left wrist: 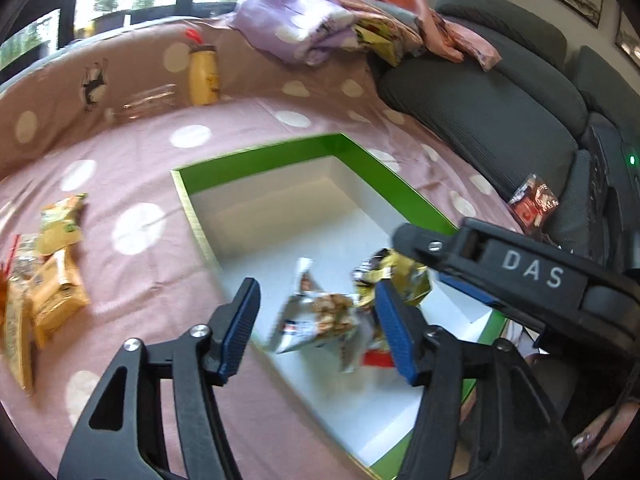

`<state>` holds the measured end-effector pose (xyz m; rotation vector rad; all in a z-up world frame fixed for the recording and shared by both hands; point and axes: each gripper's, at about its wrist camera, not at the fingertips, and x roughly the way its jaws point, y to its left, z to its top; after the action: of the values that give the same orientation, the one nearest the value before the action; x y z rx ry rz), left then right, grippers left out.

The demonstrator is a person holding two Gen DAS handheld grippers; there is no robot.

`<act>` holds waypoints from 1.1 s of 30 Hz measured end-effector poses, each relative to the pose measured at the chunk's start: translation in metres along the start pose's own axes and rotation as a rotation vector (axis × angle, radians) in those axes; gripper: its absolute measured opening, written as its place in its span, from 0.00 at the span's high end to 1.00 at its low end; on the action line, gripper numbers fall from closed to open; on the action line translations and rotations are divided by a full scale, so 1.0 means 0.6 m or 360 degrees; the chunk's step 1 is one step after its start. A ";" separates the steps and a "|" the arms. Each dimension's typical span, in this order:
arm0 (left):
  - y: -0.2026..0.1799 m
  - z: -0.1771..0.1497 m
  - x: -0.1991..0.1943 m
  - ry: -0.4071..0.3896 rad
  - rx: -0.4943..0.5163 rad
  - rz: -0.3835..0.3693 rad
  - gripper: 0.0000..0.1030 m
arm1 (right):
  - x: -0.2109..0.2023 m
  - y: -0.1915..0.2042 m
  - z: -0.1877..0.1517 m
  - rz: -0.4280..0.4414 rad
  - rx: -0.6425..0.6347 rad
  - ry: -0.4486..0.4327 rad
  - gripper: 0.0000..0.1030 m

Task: Organize snacks
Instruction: 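Carry the yellow bag into the green box and open the right gripper, then move the right gripper back over the snack pile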

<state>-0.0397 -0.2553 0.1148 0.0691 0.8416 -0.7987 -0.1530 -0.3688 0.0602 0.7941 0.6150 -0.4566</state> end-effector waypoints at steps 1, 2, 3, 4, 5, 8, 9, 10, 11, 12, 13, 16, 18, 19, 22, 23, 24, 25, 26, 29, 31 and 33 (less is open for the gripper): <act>0.012 -0.001 -0.010 -0.0014 -0.0024 0.0017 0.32 | -0.005 0.003 -0.001 -0.0010 -0.0009 -0.0018 0.36; 0.024 -0.002 -0.022 -0.0029 -0.0050 0.0032 0.32 | -0.010 0.007 -0.002 -0.0011 -0.0021 -0.0040 0.34; 0.040 -0.005 -0.036 -0.0048 -0.0080 0.0052 0.30 | -0.014 0.012 -0.002 -0.0003 -0.0036 -0.0056 0.31; 0.052 -0.008 -0.048 -0.0060 -0.0103 0.0071 0.24 | -0.019 0.018 -0.003 0.0009 -0.0053 -0.0069 0.28; 0.066 -0.013 -0.061 -0.0074 -0.0126 0.0093 0.21 | -0.021 0.024 -0.004 0.0018 -0.0071 -0.0076 0.27; 0.102 -0.030 -0.096 -0.0106 -0.0172 0.0175 0.14 | -0.029 0.052 -0.012 0.0035 -0.0153 -0.0104 0.20; 0.119 -0.038 -0.111 -0.0113 -0.0195 0.0216 0.12 | -0.031 0.063 -0.015 0.0039 -0.0185 -0.0111 0.18; 0.133 -0.046 -0.123 -0.0115 -0.0218 0.0248 0.11 | -0.032 0.073 -0.019 0.0041 -0.0211 -0.0115 0.17; 0.146 -0.053 -0.132 -0.0118 -0.0242 0.0276 0.11 | -0.032 0.084 -0.023 0.0046 -0.0243 -0.0120 0.16; 0.163 -0.061 -0.144 -0.0118 -0.0269 0.0309 0.11 | -0.033 0.096 -0.027 0.0050 -0.0274 -0.0123 0.15; 0.179 -0.070 -0.156 -0.0115 -0.0295 0.0345 0.11 | -0.033 0.106 -0.032 0.0052 -0.0302 -0.0126 0.13; 0.221 -0.094 -0.191 -0.0126 -0.0362 0.0439 0.10 | -0.033 0.140 -0.048 0.0055 -0.0408 -0.0135 0.12; 0.249 -0.111 -0.212 -0.0149 -0.0425 0.0488 0.06 | -0.031 0.162 -0.060 0.0057 -0.0474 -0.0136 0.11; 0.261 -0.120 -0.220 -0.0164 -0.0456 0.0503 0.03 | -0.029 0.174 -0.067 0.0060 -0.0506 -0.0135 0.11; 0.307 -0.148 -0.236 -0.0215 -0.0601 0.0543 0.02 | -0.022 0.207 -0.088 0.0083 -0.0598 -0.0124 0.11; 0.326 -0.158 -0.237 -0.0219 -0.0660 0.0555 0.02 | -0.019 0.217 -0.096 0.0096 -0.0628 -0.0117 0.11; 0.342 -0.166 -0.236 -0.0215 -0.0713 0.0566 0.02 | -0.013 0.229 -0.105 0.0112 -0.0662 -0.0102 0.11; 0.356 -0.171 -0.236 -0.0206 -0.0758 0.0581 0.02 | -0.010 0.239 -0.114 0.0125 -0.0690 -0.0087 0.11; 0.374 -0.178 -0.234 -0.0187 -0.0809 0.0602 0.02 | -0.004 0.249 -0.122 0.0141 -0.0719 -0.0066 0.11; 0.410 -0.190 -0.238 -0.0163 -0.0898 0.0679 0.02 | 0.019 0.281 -0.148 0.0206 -0.0800 0.0038 0.11; 0.427 -0.195 -0.246 -0.0174 -0.0943 0.0727 0.02 | 0.040 0.306 -0.160 0.0252 -0.0830 0.0136 0.11; 0.445 -0.199 -0.256 -0.0192 -0.0988 0.0754 0.02 | 0.067 0.339 -0.164 0.0285 -0.0864 0.0255 0.11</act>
<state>-0.0024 0.0703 0.0735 -0.3178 0.8804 -0.0768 -0.0359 -0.1726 0.0849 0.3626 0.7656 -0.0502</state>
